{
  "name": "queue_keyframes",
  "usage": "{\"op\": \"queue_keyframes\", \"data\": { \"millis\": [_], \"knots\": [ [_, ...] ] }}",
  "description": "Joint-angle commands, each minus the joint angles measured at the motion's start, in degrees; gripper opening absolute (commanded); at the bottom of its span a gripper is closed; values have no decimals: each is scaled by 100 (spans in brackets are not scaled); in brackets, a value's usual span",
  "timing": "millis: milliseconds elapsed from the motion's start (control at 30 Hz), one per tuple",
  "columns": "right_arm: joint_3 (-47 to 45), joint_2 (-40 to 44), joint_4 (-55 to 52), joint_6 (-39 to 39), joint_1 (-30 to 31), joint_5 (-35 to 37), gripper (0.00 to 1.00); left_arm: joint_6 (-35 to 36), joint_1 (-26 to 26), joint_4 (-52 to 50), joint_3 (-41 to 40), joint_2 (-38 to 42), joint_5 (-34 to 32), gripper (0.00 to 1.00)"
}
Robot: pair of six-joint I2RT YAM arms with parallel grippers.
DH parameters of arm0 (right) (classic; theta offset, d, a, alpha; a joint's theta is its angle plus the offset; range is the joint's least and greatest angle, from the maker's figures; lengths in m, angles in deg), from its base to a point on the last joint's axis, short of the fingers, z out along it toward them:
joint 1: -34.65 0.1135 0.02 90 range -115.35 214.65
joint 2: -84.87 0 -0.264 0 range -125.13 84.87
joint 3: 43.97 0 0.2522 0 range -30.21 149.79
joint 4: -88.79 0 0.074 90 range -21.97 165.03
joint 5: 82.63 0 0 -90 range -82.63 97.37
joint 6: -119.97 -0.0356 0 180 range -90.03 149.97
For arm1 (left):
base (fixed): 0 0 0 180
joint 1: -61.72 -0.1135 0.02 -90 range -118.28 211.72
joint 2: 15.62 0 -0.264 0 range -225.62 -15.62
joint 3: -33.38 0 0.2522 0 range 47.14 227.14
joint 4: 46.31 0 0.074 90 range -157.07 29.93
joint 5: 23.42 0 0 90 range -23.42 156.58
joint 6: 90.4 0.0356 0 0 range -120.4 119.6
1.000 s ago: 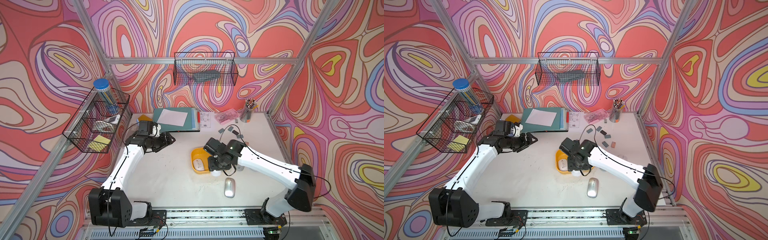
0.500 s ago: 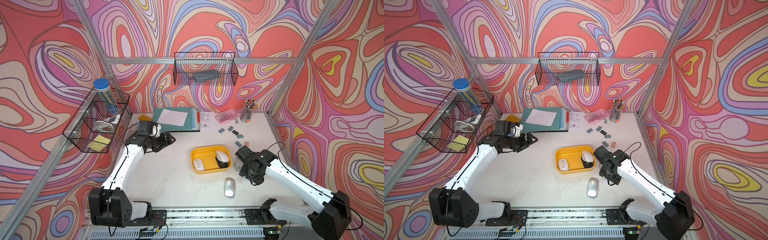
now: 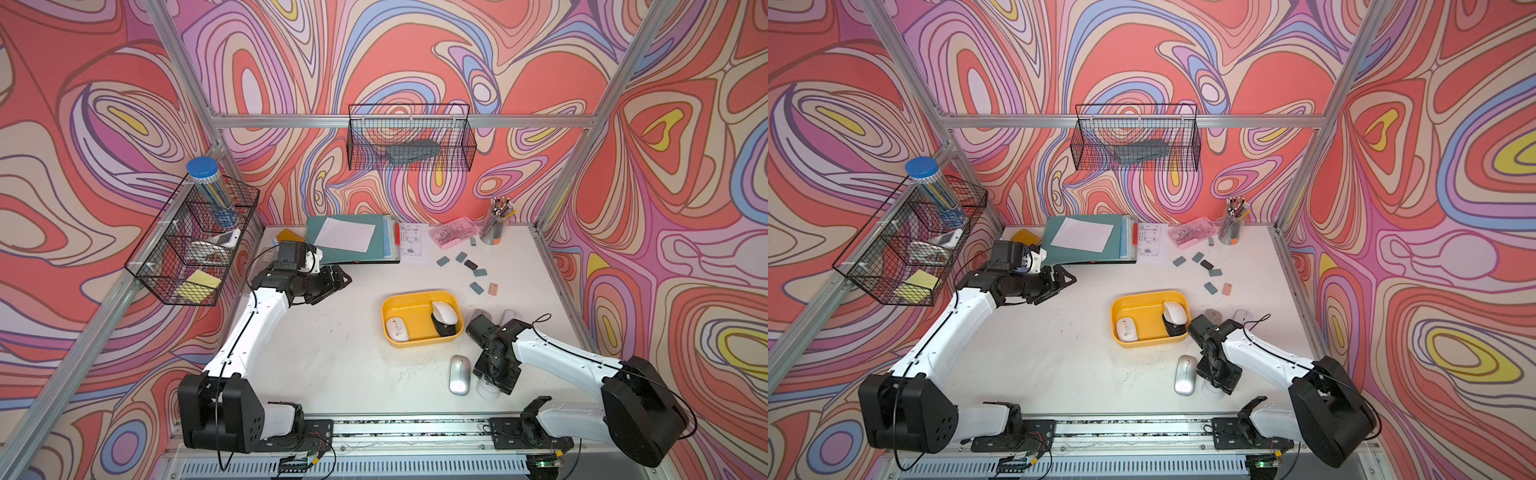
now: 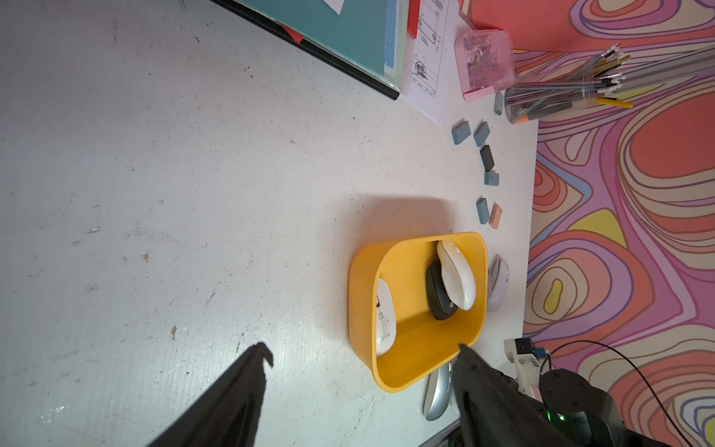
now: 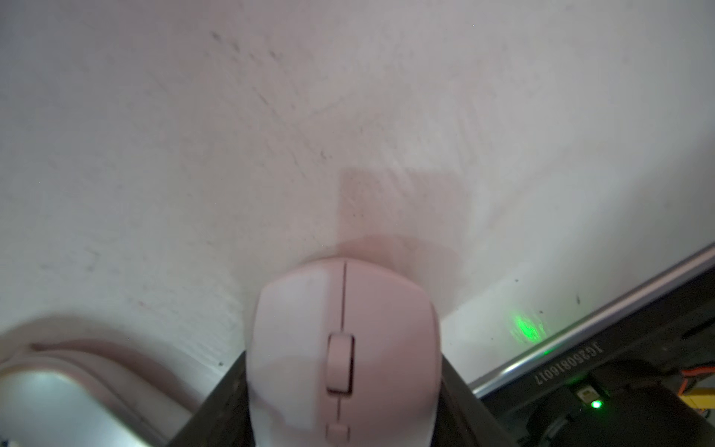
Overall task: Take out the mouse from the storage box
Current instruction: Place the mouse at the center of the board, then adjust the mouse in the storage box.
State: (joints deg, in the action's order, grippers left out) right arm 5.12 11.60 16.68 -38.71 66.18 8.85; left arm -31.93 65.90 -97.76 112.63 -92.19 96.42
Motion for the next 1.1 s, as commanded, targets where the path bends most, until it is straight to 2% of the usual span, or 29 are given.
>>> {"op": "queue_keyframes", "data": {
  "millis": [0, 133, 233, 333, 400, 467, 533, 667, 800, 933, 1067],
  "knots": [
    [-103, -105, 169, -58, -24, -147, 64, 26, 23, 71, -63, -53, 4, 80],
    [99, -117, -159, 16, -24, 7, 74, 24, 30, 51, -50, -77, -18, 80],
    [429, 95, -663, 22, -24, 273, 76, 35, 30, 45, -42, -94, -30, 81],
    [1166, 585, -1363, 34, 57, 723, 78, 69, 30, 8, -8, -120, -85, 81],
    [1743, 854, -1529, 302, 181, 981, 78, 83, 30, -6, 0, -113, -115, 81],
    [2211, 863, -1243, 923, 205, 917, 78, 79, 30, 4, -2, -112, -116, 81],
    [2739, 419, -862, 1710, 226, 715, 78, 69, 30, 4, -2, -129, -131, 81],
    [3703, -841, -282, 2444, 622, 453, 78, 108, 30, -65, 25, -156, -198, 81],
    [4453, -2006, 381, 2764, 1015, 21, 78, 111, 30, -58, 14, -121, -251, 81],
    [4977, -3004, 578, 3029, 1245, -208, 77, 118, 34, -67, 22, -141, -208, 81],
    [5113, -3483, 759, 3123, 1344, -455, 77, 125, 30, -80, 25, -138, -206, 81]
  ]
}}
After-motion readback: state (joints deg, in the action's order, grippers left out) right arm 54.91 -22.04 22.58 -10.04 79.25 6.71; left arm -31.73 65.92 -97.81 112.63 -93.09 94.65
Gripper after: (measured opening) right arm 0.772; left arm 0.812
